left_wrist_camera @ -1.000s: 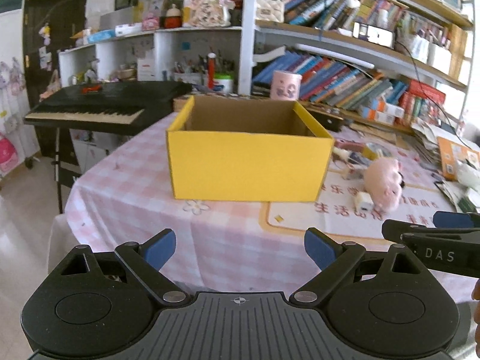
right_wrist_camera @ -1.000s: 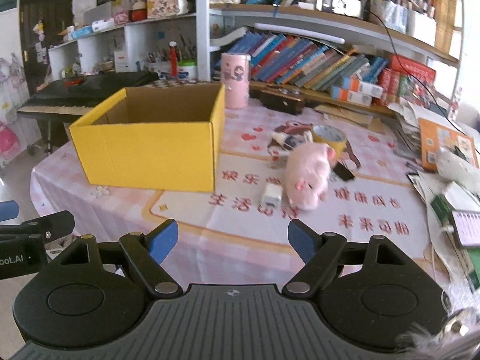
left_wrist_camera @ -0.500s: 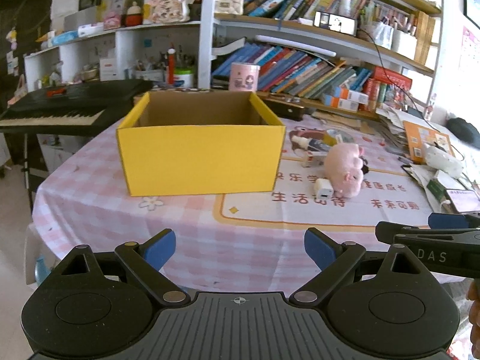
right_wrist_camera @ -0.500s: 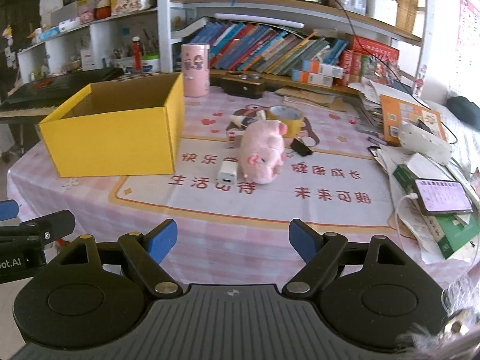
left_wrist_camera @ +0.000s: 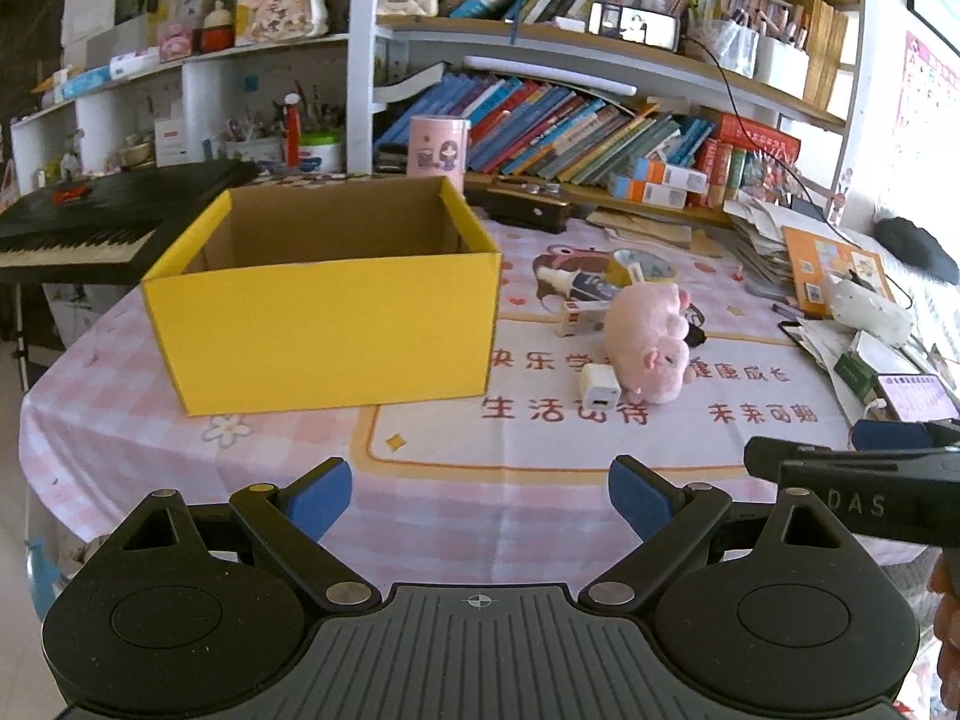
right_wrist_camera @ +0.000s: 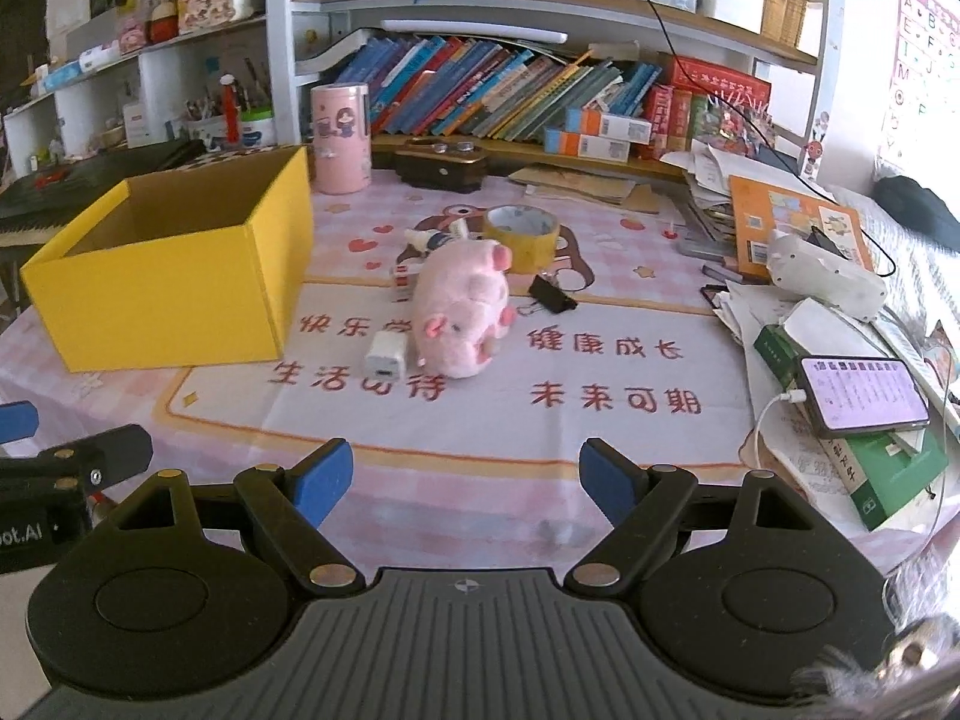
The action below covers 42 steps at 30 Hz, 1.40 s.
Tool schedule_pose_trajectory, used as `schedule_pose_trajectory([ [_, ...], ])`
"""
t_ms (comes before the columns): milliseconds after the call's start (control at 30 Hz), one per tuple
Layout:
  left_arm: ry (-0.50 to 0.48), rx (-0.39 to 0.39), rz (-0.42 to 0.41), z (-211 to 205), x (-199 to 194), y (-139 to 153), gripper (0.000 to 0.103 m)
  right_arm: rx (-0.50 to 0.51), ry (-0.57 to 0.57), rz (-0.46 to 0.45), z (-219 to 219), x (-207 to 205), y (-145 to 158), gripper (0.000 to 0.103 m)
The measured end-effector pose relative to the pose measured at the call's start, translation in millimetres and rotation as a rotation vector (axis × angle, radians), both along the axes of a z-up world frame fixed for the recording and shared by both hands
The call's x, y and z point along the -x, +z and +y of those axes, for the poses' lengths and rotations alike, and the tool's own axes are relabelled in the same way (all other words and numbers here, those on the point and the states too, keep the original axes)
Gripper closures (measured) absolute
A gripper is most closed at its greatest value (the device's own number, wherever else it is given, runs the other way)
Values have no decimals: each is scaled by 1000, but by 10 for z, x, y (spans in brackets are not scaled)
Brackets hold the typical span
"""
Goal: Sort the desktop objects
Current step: 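Withdraw both tools from the box back toward the pink plush pig, then grasp the white plug adapter with the left tool while the right tool grasps the pink pig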
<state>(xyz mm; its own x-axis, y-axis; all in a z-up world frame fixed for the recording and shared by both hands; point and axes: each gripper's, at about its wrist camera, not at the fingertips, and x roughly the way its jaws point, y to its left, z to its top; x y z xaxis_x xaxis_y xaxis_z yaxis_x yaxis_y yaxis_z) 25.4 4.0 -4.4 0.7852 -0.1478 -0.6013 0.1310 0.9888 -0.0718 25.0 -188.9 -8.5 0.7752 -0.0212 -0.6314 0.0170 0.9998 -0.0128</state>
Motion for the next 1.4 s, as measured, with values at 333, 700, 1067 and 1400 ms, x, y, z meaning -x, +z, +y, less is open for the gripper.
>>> schedule_pose_trajectory([
  [333,13,-7,41,-348,-324,-59,8,-10,49,26,-295,-442,-28,21],
  [700,40,-44,99,-676,-628,-164,8,-61,123,82,-520,-1002,-151,17],
  [1067,141,-81,122,-807,-798,-182,8,-130,202,155,-550,-1588,-319,9],
  [1400,221,-96,148,-896,-895,-201,8,-172,291,209,-499,-1975,-490,14],
])
